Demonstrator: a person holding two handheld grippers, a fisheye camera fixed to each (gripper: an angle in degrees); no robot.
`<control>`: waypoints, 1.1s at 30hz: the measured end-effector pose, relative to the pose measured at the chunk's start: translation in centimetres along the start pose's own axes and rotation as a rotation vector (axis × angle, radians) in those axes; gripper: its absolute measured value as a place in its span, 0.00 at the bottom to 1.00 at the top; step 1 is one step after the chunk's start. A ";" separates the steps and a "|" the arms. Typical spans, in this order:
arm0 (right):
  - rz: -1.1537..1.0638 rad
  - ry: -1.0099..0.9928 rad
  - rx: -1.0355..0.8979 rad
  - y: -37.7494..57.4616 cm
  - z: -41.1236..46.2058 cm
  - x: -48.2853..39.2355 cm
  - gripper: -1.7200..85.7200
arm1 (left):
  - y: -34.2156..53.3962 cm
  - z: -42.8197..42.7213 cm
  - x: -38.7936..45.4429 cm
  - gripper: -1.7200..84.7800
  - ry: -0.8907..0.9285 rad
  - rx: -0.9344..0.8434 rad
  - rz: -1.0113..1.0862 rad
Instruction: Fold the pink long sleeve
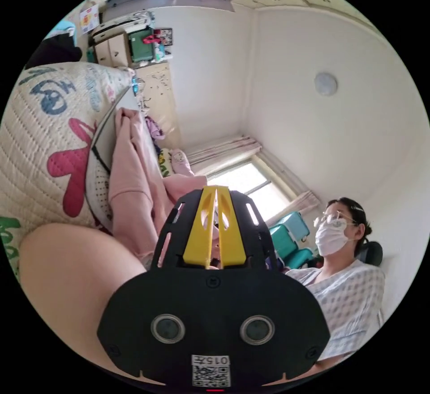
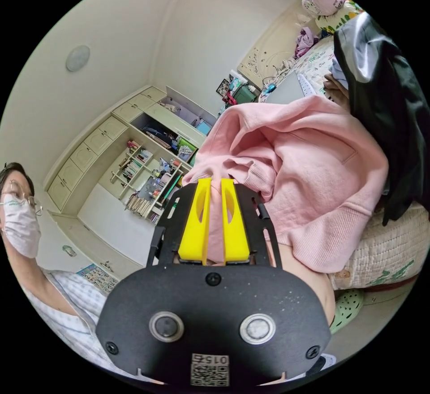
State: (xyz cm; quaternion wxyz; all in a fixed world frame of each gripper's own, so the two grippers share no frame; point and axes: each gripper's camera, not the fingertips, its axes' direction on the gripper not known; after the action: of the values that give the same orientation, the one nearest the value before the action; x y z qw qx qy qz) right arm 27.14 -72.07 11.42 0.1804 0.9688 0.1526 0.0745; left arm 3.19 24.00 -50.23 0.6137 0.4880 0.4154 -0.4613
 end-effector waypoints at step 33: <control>-0.149 0.354 0.027 -33.4 30.7 -5.8 0.10 | -25.8 31.1 -1.2 0.08 -0.319 -0.152 0.196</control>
State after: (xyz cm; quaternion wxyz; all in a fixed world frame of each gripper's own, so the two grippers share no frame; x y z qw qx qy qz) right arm 18.81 -54.29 -29.90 0.1427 0.9289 0.2544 0.2282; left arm -20.28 -8.89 -49.07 0.7485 0.3993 0.2971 -0.4382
